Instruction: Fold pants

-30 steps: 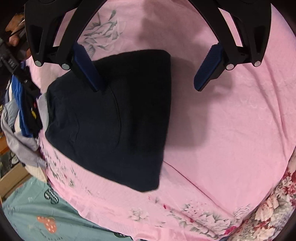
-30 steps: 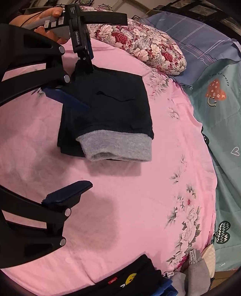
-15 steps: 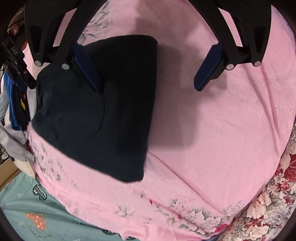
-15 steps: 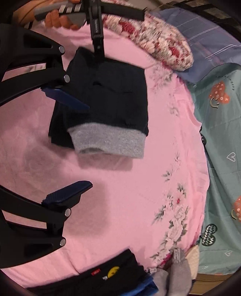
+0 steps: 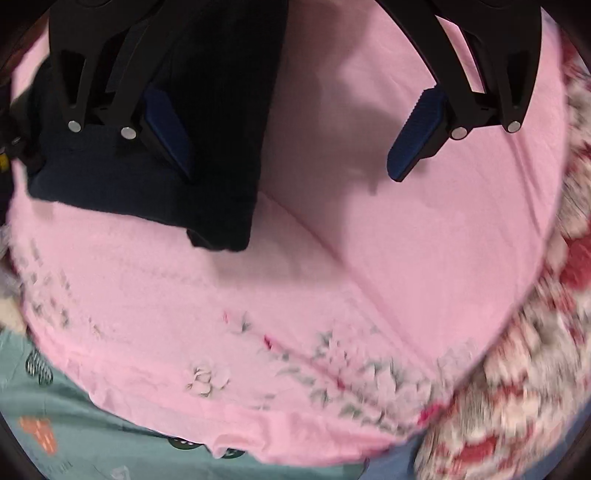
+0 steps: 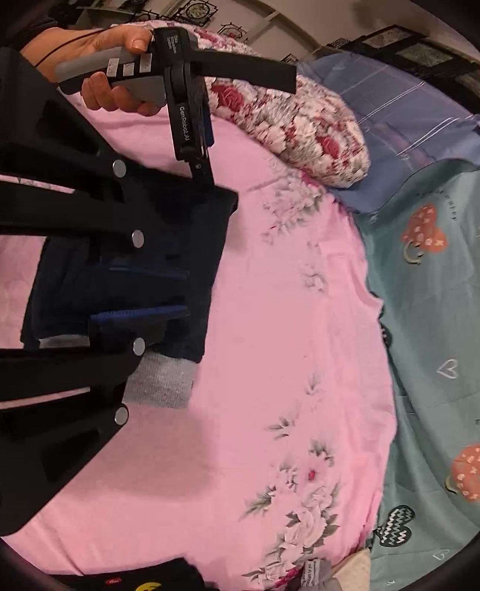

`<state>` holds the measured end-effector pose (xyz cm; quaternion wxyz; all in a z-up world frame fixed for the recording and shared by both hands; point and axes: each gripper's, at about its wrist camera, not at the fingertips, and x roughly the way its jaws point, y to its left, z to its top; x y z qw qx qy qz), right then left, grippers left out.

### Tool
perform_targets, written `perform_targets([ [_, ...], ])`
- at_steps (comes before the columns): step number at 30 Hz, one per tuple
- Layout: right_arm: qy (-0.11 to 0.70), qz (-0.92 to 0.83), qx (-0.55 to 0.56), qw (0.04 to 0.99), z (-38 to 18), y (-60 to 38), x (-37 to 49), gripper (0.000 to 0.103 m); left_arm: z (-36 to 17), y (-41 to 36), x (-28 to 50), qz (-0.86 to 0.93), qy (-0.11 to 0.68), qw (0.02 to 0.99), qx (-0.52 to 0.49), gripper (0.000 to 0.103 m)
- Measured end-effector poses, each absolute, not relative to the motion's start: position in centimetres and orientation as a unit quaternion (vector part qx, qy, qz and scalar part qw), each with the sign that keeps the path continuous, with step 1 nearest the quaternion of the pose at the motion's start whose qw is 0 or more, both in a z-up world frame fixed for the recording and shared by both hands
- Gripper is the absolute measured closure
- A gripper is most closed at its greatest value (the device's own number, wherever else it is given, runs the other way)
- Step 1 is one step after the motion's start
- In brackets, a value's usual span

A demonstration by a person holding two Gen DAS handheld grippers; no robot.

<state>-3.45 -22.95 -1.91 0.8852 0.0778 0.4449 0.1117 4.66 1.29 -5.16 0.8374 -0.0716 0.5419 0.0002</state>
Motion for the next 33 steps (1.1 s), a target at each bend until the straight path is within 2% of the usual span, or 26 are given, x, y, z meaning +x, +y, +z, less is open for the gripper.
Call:
perform_targets([
  [4,0.457,0.125,0.175,0.863,-3.9,-25.4,-3.5,0.103,-4.2,3.1,2.8,-0.043,0.556,0.819,-0.131,0.002],
  [5,0.455,0.15,0.2,0.855,-3.6,-25.8,-4.4,0.091,-3.8,3.3,2.0,-0.06,0.556,0.816,-0.148,0.002],
  [6,0.446,0.171,0.219,0.851,-3.2,-26.2,-5.3,0.069,-3.4,3.4,1.3,-0.078,0.556,0.813,-0.158,0.002],
  [7,0.438,0.177,0.228,0.852,-2.8,-26.6,-6.2,0.056,-3.3,3.3,0.6,-0.097,0.556,0.809,-0.163,0.002],
  [8,0.427,0.173,0.232,0.857,-2.3,-27.1,-7.4,0.033,-3.2,3.1,0.1,-0.115,0.56,0.804,-0.165,0.002],
  [9,0.417,0.168,0.232,0.862,-1.8,-27.6,-8.5,0.023,-3.3,2.7,-0.4,-0.128,0.564,0.799,-0.165,0.002],
  [10,0.412,0.168,0.231,0.865,-1.6,-28.1,-9.5,0.021,-3.6,2.4,-0.7,-0.142,0.571,0.792,-0.164,0.002],
  [16,0.46,0.172,0.259,0.832,-4.2,-29.3,-10.5,0.021,-6.3,1.9,-1.0,-0.153,0.611,0.754,-0.187,0.002],
  [24,0.502,0.205,0.287,0.79,-7.6,-27.2,-7.6,0.021,-6.5,1.8,-0.4,-0.165,0.605,0.751,-0.204,0.002],
  [25,0.505,0.199,0.269,0.796,-7.3,-26.3,-7.1,0.024,-6.5,1.7,-0.4,-0.17,0.603,0.751,-0.208,0.002],
  [27,0.51,0.198,0.254,0.798,-7.3,-25.3,-6.6,0.042,-6.4,1.2,-0.2,-0.192,0.592,0.754,-0.208,0.005],
  [30,0.503,0.201,0.266,0.797,-7.9,-25.9,-6.4,0.06,-6.5,0.4,0.3,-0.207,0.586,0.756,-0.203,0.008],
  [33,0.496,0.215,0.294,0.788,-8.6,-27.2,-6.7,0.063,-6.4,-0.2,1.0,-0.213,0.587,0.754,-0.203,0.012],
])
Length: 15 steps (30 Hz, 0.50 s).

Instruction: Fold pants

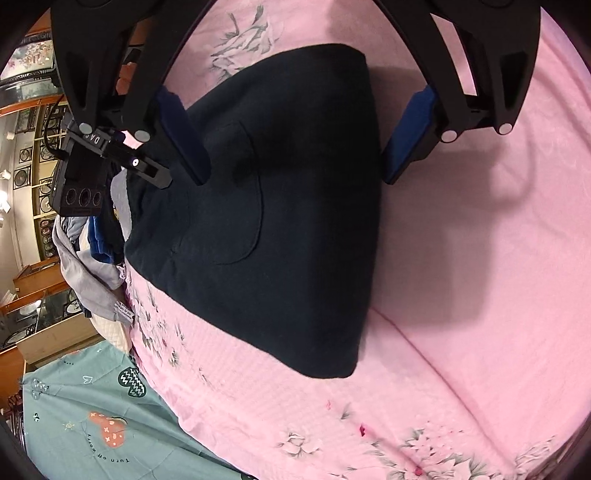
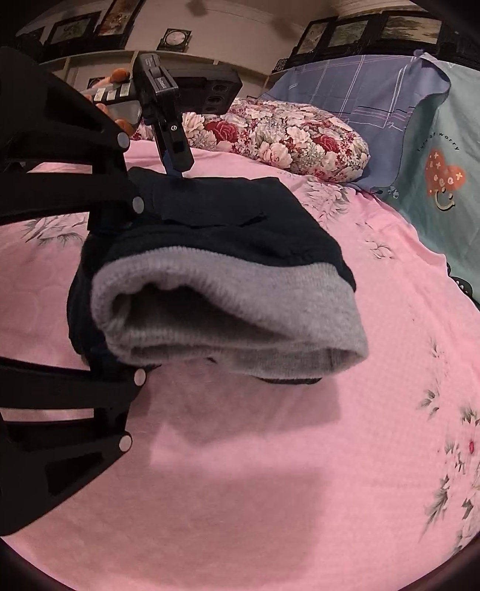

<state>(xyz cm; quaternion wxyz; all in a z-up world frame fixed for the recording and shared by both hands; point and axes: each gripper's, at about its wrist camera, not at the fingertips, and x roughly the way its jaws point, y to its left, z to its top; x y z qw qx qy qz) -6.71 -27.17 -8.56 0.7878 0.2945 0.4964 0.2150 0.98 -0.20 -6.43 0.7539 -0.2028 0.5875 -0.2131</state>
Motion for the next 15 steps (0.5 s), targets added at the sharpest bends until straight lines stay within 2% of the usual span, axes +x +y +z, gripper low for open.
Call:
perform_targets([
  [2,0.493,0.22,0.297,0.788,-8.7,-27.3,-6.8,0.063,-6.4,-0.7,1.4,-0.214,0.589,0.753,-0.201,0.013],
  [4,0.492,0.22,0.287,0.792,-8.6,-27.2,-6.8,0.062,-6.4,-1.2,1.9,-0.209,0.59,0.756,-0.191,0.025],
  [7,0.489,0.225,0.292,0.79,-8.8,-27.2,-6.7,0.06,-6.6,-2.1,2.7,-0.217,0.591,0.756,-0.177,0.062],
  [9,0.487,0.232,0.306,0.784,-9.0,-27.6,-6.7,0.054,-6.6,-2.3,2.5,-0.219,0.584,0.765,-0.162,0.065],
  [11,0.487,0.234,0.326,0.776,-9.3,-28.0,-6.6,0.054,-5.9,-2.6,2.0,-0.215,0.573,0.777,-0.147,0.069],
  [15,0.492,0.204,0.281,0.798,-8.3,-26.9,-7.0,0.065,-2.4,-3.3,0.1,-0.197,0.528,0.819,-0.104,0.081],
])
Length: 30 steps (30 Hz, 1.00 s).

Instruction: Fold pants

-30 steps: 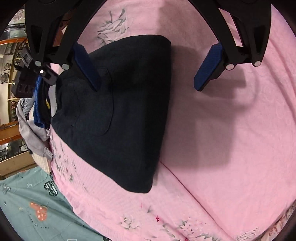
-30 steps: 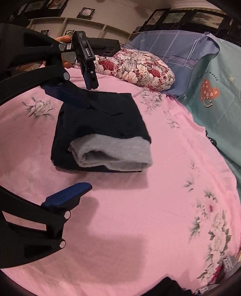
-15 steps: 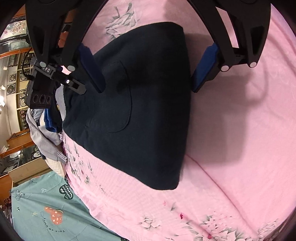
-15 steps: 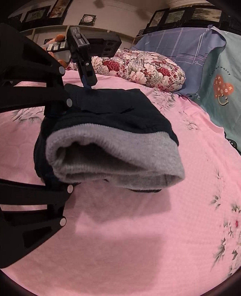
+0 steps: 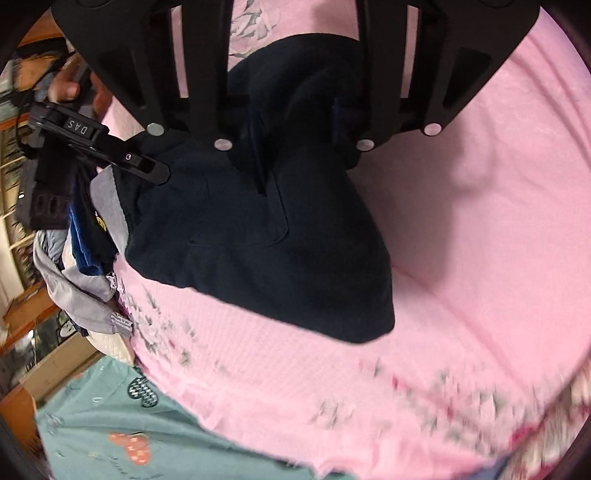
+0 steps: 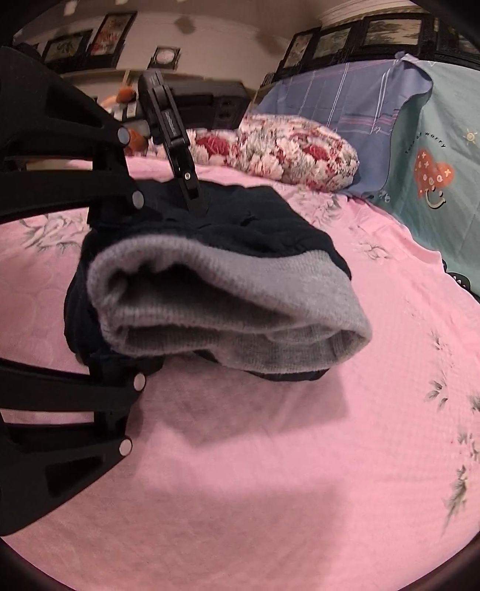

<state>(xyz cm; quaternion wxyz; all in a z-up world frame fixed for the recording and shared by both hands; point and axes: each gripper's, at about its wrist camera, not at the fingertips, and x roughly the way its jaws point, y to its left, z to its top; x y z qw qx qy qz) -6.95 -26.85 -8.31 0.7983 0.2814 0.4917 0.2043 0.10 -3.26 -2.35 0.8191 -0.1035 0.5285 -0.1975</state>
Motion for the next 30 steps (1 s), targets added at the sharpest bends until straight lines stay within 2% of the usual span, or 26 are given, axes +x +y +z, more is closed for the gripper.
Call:
perform_targets([
  [2,0.486,0.186,0.235,0.821,-6.6,-25.6,-7.3,0.068,0.6,-3.4,-1.0,-0.195,0.49,0.846,-0.081,0.088],
  [4,0.463,0.176,0.174,0.851,-4.0,-24.0,-7.8,0.07,3.3,-3.1,-1.2,-0.188,0.458,0.865,-0.078,0.088],
  [8,0.405,0.187,0.123,0.886,1.5,-22.5,-7.4,0.07,9.0,-1.4,0.0,-0.169,0.37,0.91,-0.078,0.088],
  [11,0.338,0.198,0.085,0.916,6.2,-21.3,-6.0,0.07,10.9,-0.4,3.2,-0.152,0.344,0.922,-0.095,0.088],
  [16,0.275,0.211,0.052,0.937,9.1,-19.3,-0.2,0.07,9.2,1.3,10.1,-0.109,0.328,0.932,-0.112,0.087],
  [19,0.271,0.215,0.052,0.937,7.7,-18.5,4.8,0.07,5.5,1.2,14.5,-0.076,0.349,0.929,-0.092,0.087],
  [22,0.306,0.204,0.057,0.928,4.6,-18.0,10.2,0.07,1.4,1.5,17.4,-0.056,0.381,0.918,-0.098,0.084],
  [23,0.318,0.2,0.055,0.925,3.7,-17.6,11.7,0.07,-0.4,1.8,18.4,-0.051,0.395,0.911,-0.107,0.079],
  [24,0.329,0.199,0.048,0.922,2.0,-17.6,13.2,0.069,-2.1,2.0,19.2,-0.038,0.408,0.906,-0.108,0.058],
  [25,0.342,0.196,0.034,0.918,0.3,-17.5,14.5,0.069,-3.5,2.2,19.8,-0.02,0.413,0.905,-0.103,0.047],
  [26,0.358,0.187,0.026,0.914,-1.1,-17.6,15.4,0.066,-4.4,2.4,19.9,0.002,0.404,0.91,-0.092,0.026],
  [27,0.38,0.165,0.021,0.91,-2.9,-18.0,16.7,0.061,-4.7,2.7,19.7,0.016,0.394,0.915,-0.087,0.011],
  [28,0.395,0.141,0.022,0.908,-4.3,-18.6,17.4,0.053,-4.8,3.1,19.7,0.021,0.394,0.914,-0.091,0.007],
  [29,0.384,0.136,0.033,0.913,-4.7,-19.3,17.4,0.036,-5.0,3.7,19.7,0.016,0.398,0.91,-0.111,0.006],
  [30,0.372,0.128,0.037,0.919,-4.7,-20.0,17.2,0.029,-5.2,4.3,19.8,0.01,0.404,0.905,-0.132,0.006],
])
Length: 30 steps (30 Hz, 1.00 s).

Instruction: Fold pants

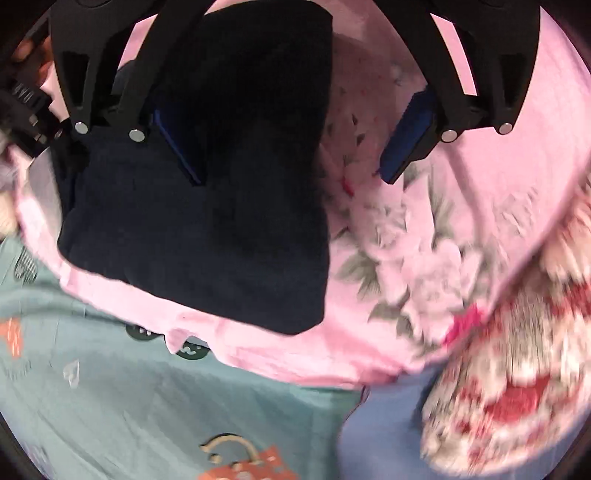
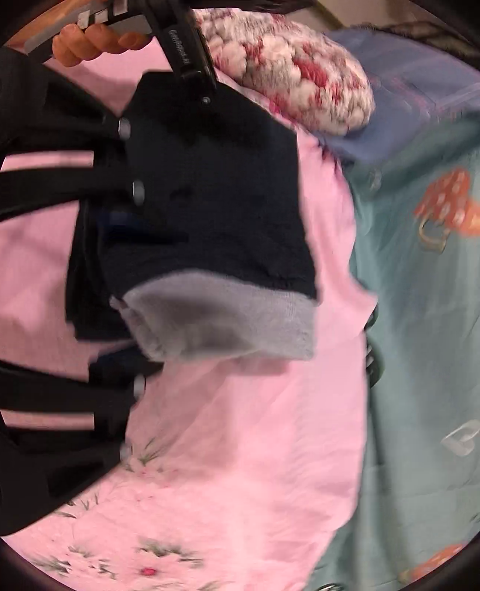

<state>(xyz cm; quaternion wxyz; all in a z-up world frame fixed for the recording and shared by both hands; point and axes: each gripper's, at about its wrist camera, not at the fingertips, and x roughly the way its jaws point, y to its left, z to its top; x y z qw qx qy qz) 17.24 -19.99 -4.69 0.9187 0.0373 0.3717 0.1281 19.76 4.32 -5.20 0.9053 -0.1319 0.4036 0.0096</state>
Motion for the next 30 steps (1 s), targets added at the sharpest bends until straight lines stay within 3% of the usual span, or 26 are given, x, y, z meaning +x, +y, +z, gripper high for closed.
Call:
perform_targets([
  [4,0.375,0.105,0.016,0.921,-4.1,-20.4,16.5,0.027,-4.5,5.4,18.9,0.021,0.418,0.895,-0.155,0.005],
  [15,0.325,0.038,-0.013,0.945,1.3,-19.4,8.5,0.026,0.9,4.3,6.6,0.08,0.375,0.918,-0.101,0.002],
  [17,0.309,0.043,-0.006,0.95,2.1,-19.2,6.3,0.023,0.8,4.2,5.4,0.084,0.373,0.92,-0.084,0.002],
  [18,0.302,0.047,-0.007,0.952,2.2,-18.9,5.3,0.013,0.8,4.2,4.9,0.083,0.369,0.922,-0.081,0.002],
  [20,0.29,0.044,-0.02,0.956,2.1,-18.3,3.5,0.006,0.6,4.2,3.9,0.082,0.362,0.926,-0.075,0.002],
  [30,0.253,0.017,0.048,0.966,-0.2,-19.7,-1.7,0.004,-0.3,2.9,2.3,0.063,0.352,0.932,-0.062,0.002],
])
